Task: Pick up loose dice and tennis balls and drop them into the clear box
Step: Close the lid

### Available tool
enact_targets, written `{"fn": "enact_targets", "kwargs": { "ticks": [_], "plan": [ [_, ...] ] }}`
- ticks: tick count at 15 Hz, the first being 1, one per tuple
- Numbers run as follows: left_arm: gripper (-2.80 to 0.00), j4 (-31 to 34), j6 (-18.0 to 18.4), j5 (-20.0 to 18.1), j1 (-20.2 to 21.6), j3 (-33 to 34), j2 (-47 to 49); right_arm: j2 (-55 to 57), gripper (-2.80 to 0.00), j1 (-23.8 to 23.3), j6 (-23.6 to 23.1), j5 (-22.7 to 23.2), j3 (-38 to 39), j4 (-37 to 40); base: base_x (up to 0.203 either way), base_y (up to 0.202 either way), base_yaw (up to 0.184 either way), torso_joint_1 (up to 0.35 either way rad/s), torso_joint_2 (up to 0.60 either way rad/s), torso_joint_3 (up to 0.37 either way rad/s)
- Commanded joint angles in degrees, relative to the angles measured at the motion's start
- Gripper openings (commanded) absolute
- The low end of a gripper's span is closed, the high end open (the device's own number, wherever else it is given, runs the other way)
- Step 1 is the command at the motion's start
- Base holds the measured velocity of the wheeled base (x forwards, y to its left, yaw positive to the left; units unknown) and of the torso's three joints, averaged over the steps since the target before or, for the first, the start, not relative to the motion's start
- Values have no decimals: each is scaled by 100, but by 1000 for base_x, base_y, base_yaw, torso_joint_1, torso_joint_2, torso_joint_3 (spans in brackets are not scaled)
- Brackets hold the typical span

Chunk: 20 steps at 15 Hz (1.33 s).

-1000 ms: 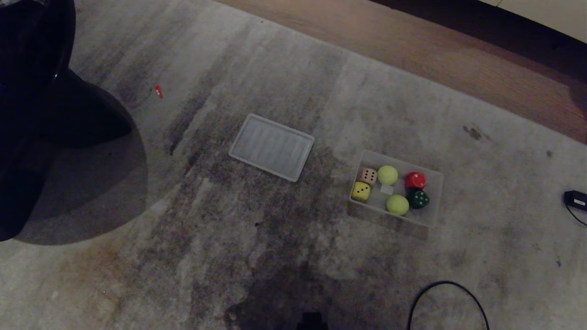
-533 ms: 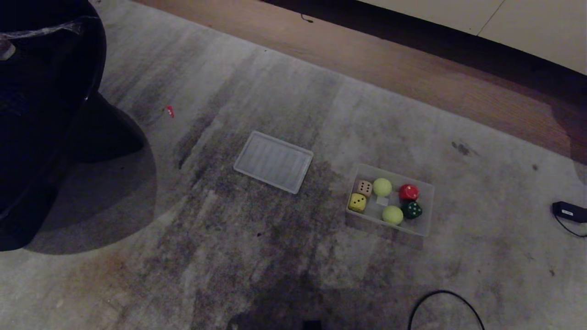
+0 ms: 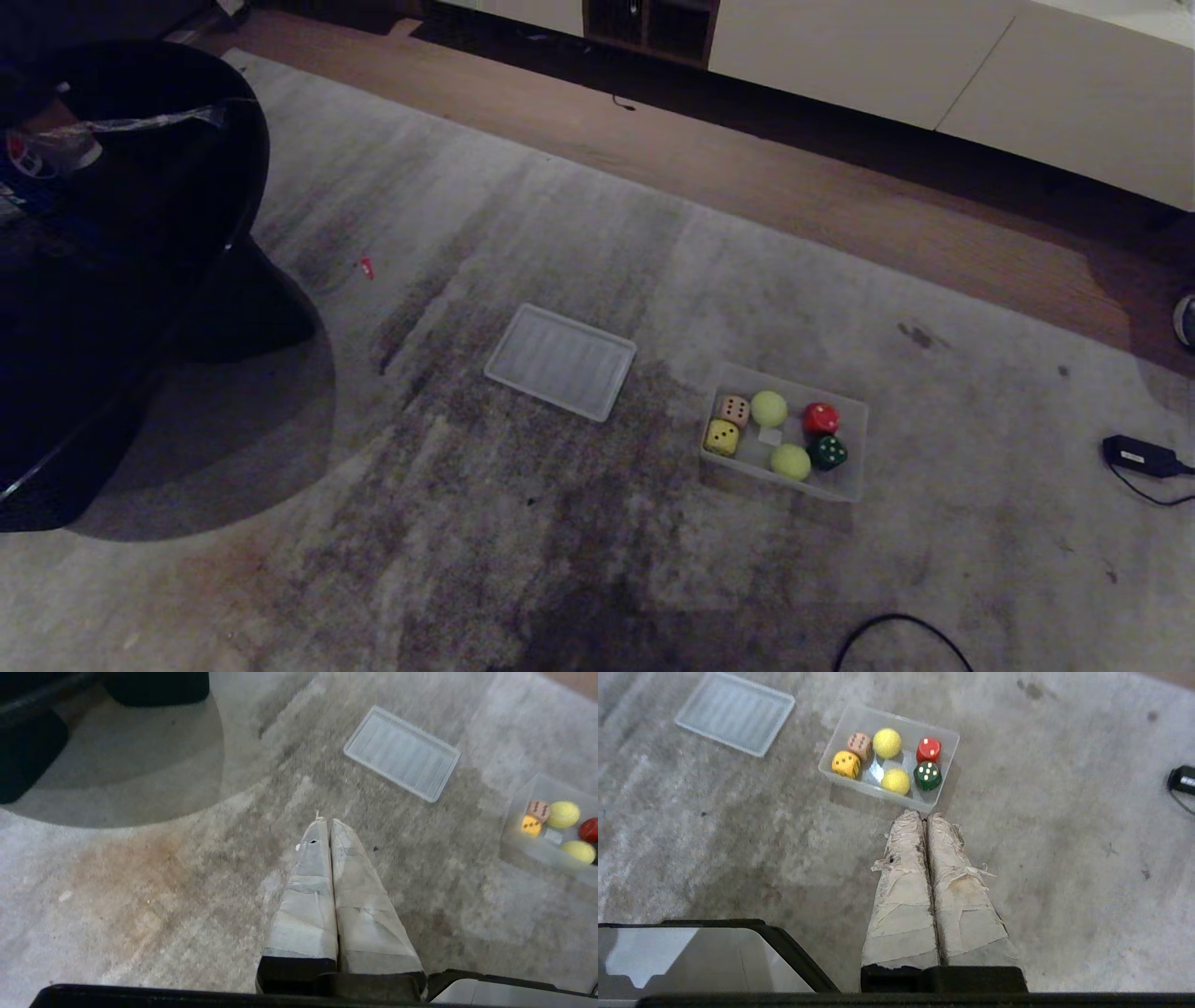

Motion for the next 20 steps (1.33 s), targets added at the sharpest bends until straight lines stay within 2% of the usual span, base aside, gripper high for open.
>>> {"fn": "enact_targets", "kwargs": {
  "ticks": [1,20],
  "plan": [
    [-280,-6,-8,13,0,9,9,6,-280,2,2,2,0,1,0,0,0,-6,3,202],
    [-280,-6,-8,22,0,9,9,13,-280,2,-7,2,0,-5,0,0,0,2,3,203]
  ]
}}
